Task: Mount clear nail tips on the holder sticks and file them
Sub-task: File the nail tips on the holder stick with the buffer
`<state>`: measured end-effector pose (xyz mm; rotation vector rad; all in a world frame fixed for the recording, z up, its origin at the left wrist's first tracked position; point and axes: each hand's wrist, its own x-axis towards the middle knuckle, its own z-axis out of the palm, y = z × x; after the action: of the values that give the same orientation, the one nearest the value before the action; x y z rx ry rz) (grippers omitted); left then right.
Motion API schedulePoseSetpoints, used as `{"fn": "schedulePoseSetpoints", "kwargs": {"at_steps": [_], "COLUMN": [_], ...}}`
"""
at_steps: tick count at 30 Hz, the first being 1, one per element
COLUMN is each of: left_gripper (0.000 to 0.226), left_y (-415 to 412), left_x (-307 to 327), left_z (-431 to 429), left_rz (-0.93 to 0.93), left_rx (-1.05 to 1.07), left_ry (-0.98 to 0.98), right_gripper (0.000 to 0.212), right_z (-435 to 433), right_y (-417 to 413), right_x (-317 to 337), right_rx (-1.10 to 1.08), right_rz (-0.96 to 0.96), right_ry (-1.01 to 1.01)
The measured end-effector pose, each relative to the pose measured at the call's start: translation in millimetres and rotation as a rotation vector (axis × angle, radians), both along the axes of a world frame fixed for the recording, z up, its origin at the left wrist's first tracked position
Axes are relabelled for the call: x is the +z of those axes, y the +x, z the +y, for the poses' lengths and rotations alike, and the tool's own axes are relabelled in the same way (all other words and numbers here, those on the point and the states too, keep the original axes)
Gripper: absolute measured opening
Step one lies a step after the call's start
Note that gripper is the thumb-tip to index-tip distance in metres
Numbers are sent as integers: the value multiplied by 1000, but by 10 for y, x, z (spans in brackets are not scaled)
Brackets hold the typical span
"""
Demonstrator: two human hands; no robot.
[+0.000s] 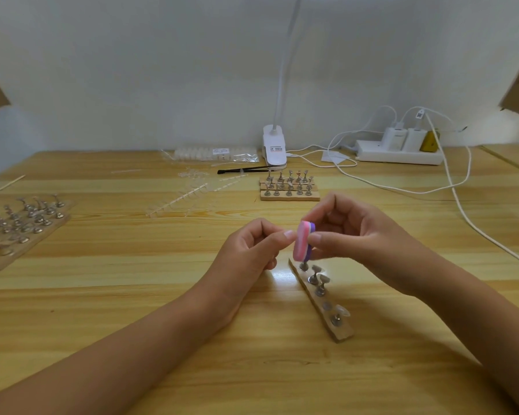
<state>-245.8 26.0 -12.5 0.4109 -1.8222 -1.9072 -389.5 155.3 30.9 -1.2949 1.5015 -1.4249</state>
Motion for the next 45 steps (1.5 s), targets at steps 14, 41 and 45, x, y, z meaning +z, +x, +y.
{"fn": "schedulePoseSetpoints", "kwargs": {"at_steps": [14, 41, 45], "left_gripper": [17, 13, 14], "left_y": [9, 9, 12], "left_x": [-1, 12, 20], "left_z": [11, 27, 22], "left_rz": [-15, -38, -30], "left_rx": [8, 37, 31], "left_ry": [-23, 0, -12], "right_gripper": [30, 27, 28], "right_z": [5, 11, -12], "right_y": [-46, -54, -14], "right_x": [22, 11, -16], "right_rx": [10, -2, -45], "right_rz": [0, 63, 67], "right_ry": [-14, -18, -65]}}
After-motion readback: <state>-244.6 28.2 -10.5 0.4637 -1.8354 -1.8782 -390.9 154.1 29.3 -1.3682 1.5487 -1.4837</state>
